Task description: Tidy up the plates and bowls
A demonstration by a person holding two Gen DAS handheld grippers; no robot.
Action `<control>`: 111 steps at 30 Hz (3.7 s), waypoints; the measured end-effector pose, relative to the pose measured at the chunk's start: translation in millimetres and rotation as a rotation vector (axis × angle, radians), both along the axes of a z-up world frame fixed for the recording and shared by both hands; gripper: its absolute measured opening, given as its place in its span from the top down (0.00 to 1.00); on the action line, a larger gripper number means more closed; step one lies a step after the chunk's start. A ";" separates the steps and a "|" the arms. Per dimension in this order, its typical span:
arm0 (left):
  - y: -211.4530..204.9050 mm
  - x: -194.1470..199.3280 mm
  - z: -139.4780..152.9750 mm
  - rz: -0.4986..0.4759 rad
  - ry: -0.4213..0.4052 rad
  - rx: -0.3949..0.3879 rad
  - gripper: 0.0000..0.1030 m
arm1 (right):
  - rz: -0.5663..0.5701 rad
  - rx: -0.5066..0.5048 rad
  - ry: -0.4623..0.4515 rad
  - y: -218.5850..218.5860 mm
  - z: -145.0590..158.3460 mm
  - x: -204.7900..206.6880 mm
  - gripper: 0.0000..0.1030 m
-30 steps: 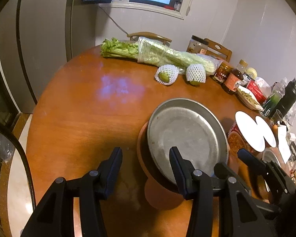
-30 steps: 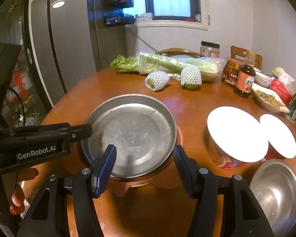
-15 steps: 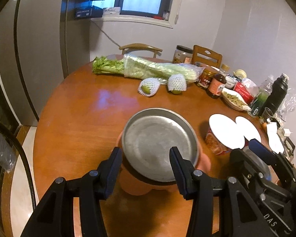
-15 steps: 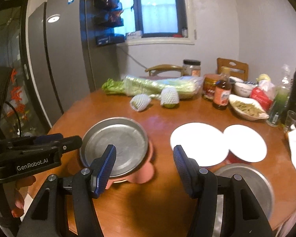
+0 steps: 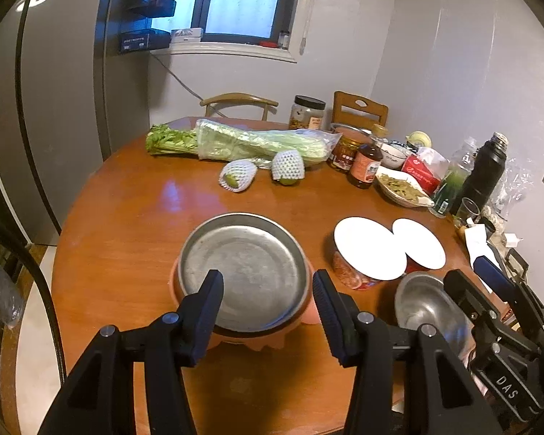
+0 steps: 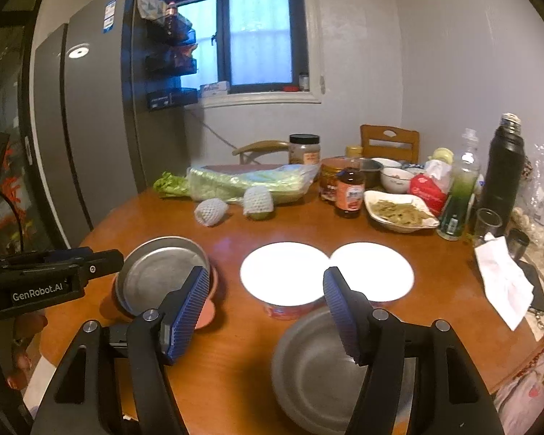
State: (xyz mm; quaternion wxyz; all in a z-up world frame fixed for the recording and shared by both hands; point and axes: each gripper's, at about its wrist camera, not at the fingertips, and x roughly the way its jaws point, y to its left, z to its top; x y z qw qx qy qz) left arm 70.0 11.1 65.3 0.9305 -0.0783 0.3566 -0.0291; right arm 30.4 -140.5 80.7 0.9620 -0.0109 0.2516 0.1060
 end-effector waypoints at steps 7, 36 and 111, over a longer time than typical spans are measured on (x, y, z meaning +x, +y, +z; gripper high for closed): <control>-19.4 -4.7 5.9 -0.030 -0.012 -0.011 0.50 | -0.070 0.023 -0.019 -36.3 6.7 -10.2 0.34; -121.1 25.6 -50.7 -0.175 0.134 -0.010 0.50 | -0.170 0.051 0.170 -148.4 -50.1 -4.0 0.33; -108.2 16.0 -90.9 -0.147 0.220 0.032 0.75 | 0.047 -0.003 0.240 -72.7 -84.3 1.1 0.70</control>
